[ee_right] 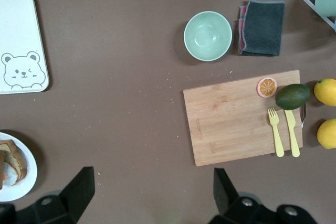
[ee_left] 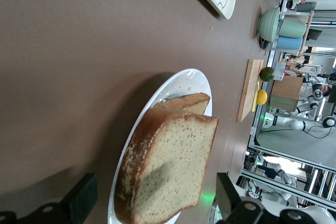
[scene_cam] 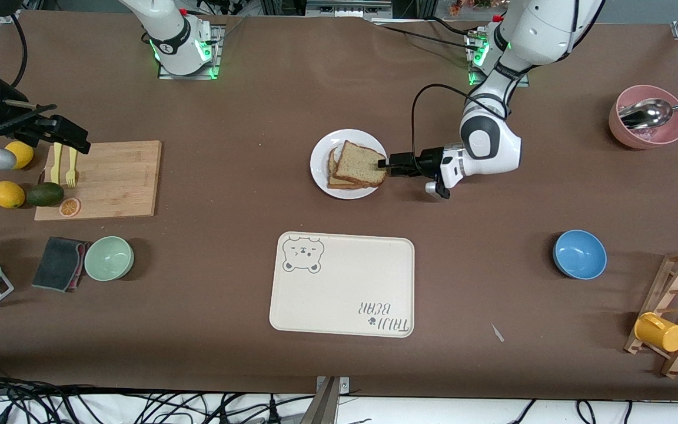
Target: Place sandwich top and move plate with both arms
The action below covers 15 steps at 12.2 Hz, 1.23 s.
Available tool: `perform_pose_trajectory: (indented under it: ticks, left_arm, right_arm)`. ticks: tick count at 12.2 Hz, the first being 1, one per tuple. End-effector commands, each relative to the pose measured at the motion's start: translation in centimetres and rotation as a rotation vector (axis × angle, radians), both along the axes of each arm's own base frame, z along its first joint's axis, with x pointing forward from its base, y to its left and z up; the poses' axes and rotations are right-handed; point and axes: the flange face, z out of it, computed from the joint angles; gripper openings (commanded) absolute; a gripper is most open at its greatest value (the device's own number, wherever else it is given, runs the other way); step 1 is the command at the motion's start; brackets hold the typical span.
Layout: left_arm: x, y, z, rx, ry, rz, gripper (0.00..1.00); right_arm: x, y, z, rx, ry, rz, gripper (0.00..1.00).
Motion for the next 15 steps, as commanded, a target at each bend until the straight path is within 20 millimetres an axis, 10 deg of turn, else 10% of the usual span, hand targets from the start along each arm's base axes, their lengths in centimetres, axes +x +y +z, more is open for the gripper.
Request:
perform_pose_trajectory:
  ticks: [1, 15]
  left_arm:
    - [-0.2, -0.3, -0.9, -0.008, -0.029, 0.008, 0.99]
    - [-1.5, -1.7, -2.5, -0.013, 0.024, 0.032, 0.60]
  right_arm:
    - [-0.3, -0.4, 0.2, 0.011, -0.004, 0.006, 1.00]
    - [-0.3, -1.9, 0.0, 0.071, 0.009, -0.033, 1.00]
